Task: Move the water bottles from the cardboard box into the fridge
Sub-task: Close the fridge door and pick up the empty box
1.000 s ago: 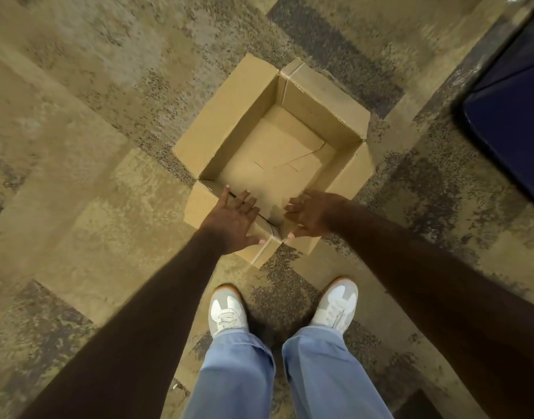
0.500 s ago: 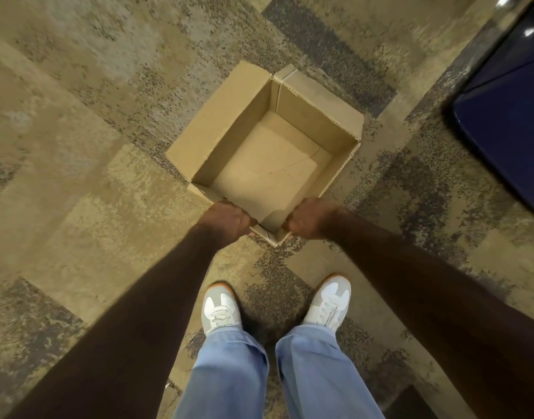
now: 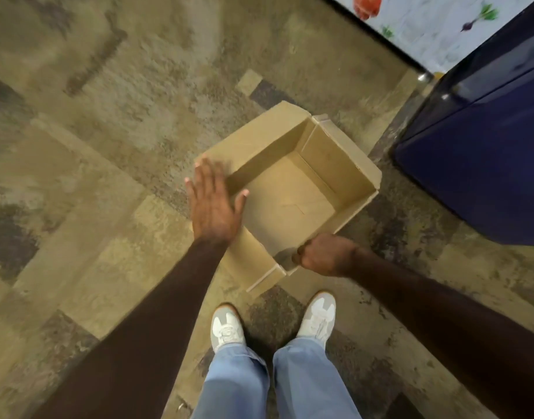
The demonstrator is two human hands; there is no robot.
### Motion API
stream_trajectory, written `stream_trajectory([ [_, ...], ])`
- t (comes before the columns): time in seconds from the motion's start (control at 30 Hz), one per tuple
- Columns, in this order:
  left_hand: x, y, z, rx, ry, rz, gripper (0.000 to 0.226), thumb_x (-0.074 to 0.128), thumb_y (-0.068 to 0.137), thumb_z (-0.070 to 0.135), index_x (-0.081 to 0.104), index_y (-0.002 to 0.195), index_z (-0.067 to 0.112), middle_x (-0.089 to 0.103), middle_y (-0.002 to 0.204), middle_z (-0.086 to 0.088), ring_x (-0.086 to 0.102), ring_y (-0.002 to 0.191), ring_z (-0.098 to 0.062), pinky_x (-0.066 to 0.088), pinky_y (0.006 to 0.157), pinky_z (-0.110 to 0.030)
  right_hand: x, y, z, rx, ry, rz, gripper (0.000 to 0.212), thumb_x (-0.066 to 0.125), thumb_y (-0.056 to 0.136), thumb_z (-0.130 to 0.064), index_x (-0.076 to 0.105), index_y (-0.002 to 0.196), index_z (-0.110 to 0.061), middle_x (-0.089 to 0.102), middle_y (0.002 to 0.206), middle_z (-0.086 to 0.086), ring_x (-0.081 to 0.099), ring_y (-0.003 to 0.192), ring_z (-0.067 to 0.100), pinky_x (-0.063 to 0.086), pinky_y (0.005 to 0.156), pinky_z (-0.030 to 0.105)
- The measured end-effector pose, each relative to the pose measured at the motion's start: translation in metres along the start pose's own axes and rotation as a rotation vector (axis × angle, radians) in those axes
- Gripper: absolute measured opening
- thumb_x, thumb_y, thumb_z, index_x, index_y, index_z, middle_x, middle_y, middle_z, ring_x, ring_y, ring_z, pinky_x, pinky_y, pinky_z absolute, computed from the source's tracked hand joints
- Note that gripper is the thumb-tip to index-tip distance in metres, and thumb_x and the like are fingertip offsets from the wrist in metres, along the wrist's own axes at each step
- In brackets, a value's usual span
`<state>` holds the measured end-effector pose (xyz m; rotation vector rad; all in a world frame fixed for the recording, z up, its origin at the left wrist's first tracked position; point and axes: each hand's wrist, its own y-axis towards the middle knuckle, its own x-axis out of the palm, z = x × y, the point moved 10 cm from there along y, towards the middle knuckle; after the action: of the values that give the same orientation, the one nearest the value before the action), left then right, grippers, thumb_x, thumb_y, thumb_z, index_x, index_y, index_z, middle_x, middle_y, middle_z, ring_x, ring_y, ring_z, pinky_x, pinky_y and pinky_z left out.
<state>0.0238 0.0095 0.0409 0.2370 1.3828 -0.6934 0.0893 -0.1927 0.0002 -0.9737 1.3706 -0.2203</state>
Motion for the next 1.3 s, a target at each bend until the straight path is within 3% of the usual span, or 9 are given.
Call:
stream_trajectory([
  [0.17, -0.05, 0.003, -0.025, -0.51, -0.397, -0.157, 0.097, 0.034, 0.092, 0.078, 0.034, 0.153, 0.003, 0.047, 0.15, -0.024, 0.039, 0.144, -0.038, 0.014, 0.125, -0.051, -0.049, -0.062, -0.011, 0.084, 0.046, 0.117, 0.028, 0.049, 0.097, -0.011, 0.054, 0.124, -0.006, 0.068, 0.101, 0.013, 0.068, 0.084, 0.029, 0.056, 0.069, 0.039],
  [0.27, -0.082, 0.008, -0.003, -0.423, -0.63, -0.204, 0.061, 0.049, 0.091, 0.074, 0.074, 0.096, 0.018, 0.072, 0.097, -0.012, 0.065, 0.104, -0.036, 0.043, 0.101, -0.039, -0.077, -0.102, -0.012, 0.178, 0.017, 0.173, 0.028, 0.049, 0.096, -0.01, 0.056, 0.122, -0.005, 0.069, 0.1, 0.014, 0.067, 0.084, 0.03, 0.054, 0.07, 0.039],
  [0.37, -0.133, 0.004, 0.04, -0.238, -0.904, -0.154, 0.056, 0.064, 0.097, 0.041, 0.032, 0.055, 0.024, 0.03, 0.057, 0.007, 0.032, 0.05, -0.014, 0.026, 0.063, -0.03, -0.093, -0.145, -0.004, 0.324, -0.017, 0.179, 0.025, 0.052, 0.089, -0.014, 0.061, 0.112, -0.011, 0.07, 0.094, 0.011, 0.066, 0.079, 0.029, 0.053, 0.067, 0.037],
  [0.7, -0.287, -0.061, 0.156, 0.073, -0.949, 0.088, 0.047, 0.063, 0.099, 0.024, 0.043, 0.058, 0.014, 0.032, 0.045, 0.012, 0.027, 0.049, -0.005, 0.025, 0.052, -0.03, -0.138, -0.294, -0.005, 0.706, 0.397, 0.246, 0.055, 0.049, 0.1, -0.023, 0.036, 0.153, -0.025, 0.032, 0.161, 0.009, 0.028, 0.148, 0.03, 0.022, 0.122, 0.044],
  [0.83, -0.337, -0.104, 0.189, 0.276, -0.836, 0.131, 0.034, 0.061, 0.1, 0.022, 0.053, 0.068, 0.014, 0.048, 0.056, -0.003, 0.043, 0.053, -0.017, 0.037, 0.056, -0.034, -0.169, -0.386, -0.004, 1.028, 1.353, 0.837, 0.056, 0.058, 0.1, -0.033, 0.038, 0.152, -0.031, 0.059, 0.133, -0.009, 0.054, 0.118, 0.005, 0.039, 0.105, 0.033],
  [0.9, -0.36, -0.128, 0.211, 0.397, -0.795, 0.127, 0.016, 0.061, 0.1, 0.018, 0.076, 0.094, 0.014, 0.074, 0.084, -0.008, 0.065, 0.085, -0.024, 0.053, 0.085, -0.042, -0.179, -0.419, -0.012, 1.043, 1.987, 1.22, 0.067, 0.053, 0.095, -0.056, 0.039, 0.152, -0.025, 0.059, 0.139, 0.0, 0.058, 0.12, 0.011, 0.044, 0.103, 0.035],
  [1.0, -0.393, -0.165, 0.248, 0.663, -0.725, 0.14, 0.029, 0.06, 0.099, 0.01, 0.071, 0.125, 0.016, 0.071, 0.125, -0.003, 0.055, 0.121, 0.003, 0.037, 0.116, -0.044, -0.205, -0.449, -0.022, 0.779, 2.618, 1.575, 0.096, 0.038, 0.083, -0.082, 0.027, 0.157, -0.022, 0.05, 0.148, 0.016, 0.054, 0.13, 0.032, 0.043, 0.107, 0.056],
  [1.17, -0.441, -0.232, 0.293, 1.049, -0.555, 0.188, 0.037, 0.049, 0.098, 0.019, 0.069, 0.129, 0.02, 0.066, 0.134, 0.004, 0.056, 0.133, -0.015, 0.031, 0.119, -0.048, -0.244, -0.505, -0.039, 0.438, 2.921, 1.863, 0.093, 0.053, 0.075, -0.086, 0.055, 0.14, -0.019, 0.065, 0.132, 0.015, 0.059, 0.123, 0.04, 0.037, 0.105, 0.071],
  [1.3, -0.473, -0.274, 0.306, 1.143, -0.551, 0.249, 0.038, 0.05, 0.098, 0.016, 0.066, 0.132, 0.019, 0.064, 0.137, 0.002, 0.053, 0.136, -0.018, 0.035, 0.116, -0.053, -0.261, -0.566, -0.069, 0.428, 2.829, 2.112, 0.055, 0.054, 0.095, -0.045, 0.054, 0.139, -0.012, 0.067, 0.128, 0.018, 0.061, 0.122, 0.039, 0.044, 0.105, 0.061],
])
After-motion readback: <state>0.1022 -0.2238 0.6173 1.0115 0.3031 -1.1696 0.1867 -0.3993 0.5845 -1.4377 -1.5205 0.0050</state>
